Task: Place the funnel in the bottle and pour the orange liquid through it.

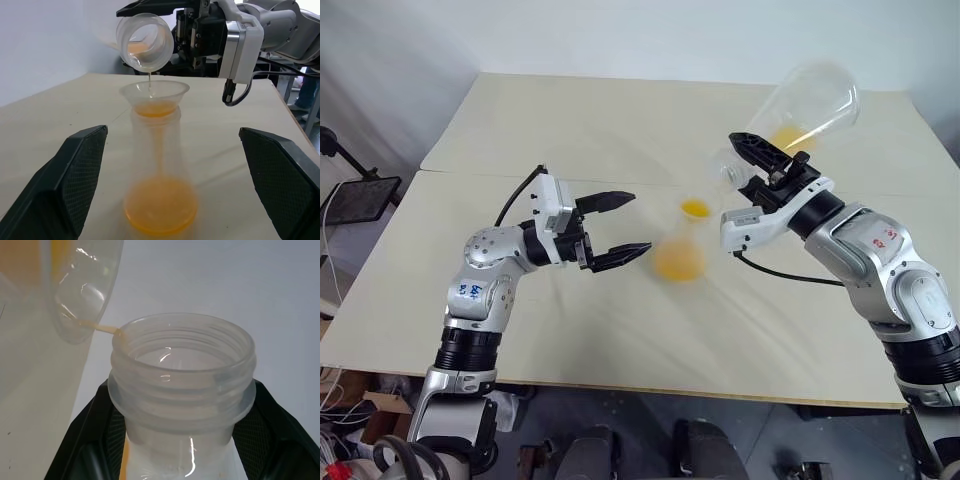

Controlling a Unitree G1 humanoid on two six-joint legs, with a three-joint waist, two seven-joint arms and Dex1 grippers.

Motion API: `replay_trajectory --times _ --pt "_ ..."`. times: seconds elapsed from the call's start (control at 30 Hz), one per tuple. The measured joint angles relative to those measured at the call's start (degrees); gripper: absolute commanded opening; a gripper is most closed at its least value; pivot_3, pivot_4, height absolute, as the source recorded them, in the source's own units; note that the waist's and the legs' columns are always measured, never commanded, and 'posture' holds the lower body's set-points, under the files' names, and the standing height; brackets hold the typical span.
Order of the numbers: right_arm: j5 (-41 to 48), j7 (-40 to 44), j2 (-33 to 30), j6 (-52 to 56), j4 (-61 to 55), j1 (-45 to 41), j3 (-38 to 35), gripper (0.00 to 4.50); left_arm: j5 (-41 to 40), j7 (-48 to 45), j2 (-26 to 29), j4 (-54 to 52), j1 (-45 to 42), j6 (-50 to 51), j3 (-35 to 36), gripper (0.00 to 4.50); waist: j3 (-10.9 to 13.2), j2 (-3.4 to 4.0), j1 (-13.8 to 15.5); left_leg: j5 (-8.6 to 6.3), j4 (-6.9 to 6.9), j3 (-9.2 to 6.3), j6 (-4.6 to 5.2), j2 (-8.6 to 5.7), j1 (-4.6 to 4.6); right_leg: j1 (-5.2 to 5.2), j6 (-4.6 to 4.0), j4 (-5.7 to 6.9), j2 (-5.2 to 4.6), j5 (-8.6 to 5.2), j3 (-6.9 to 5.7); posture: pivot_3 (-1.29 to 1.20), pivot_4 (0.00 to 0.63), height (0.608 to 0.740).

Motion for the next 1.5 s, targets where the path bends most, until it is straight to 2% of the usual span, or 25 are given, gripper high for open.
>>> replay_trajectory --times 1.5 --pt "-4.81 -1.57 -0.07 -4.75 1.31 -0.03 0.05 2.44 -0.01 0.06 -0.04 0.00 0.00 -0.01 0.00 4.50 0.00 0.00 0.00 0.00 0.02 0.00 0.00 0.00 0.00 0.00 0.00 0.02 0.01 0.00 0.00 0.00 0.150 0.740"
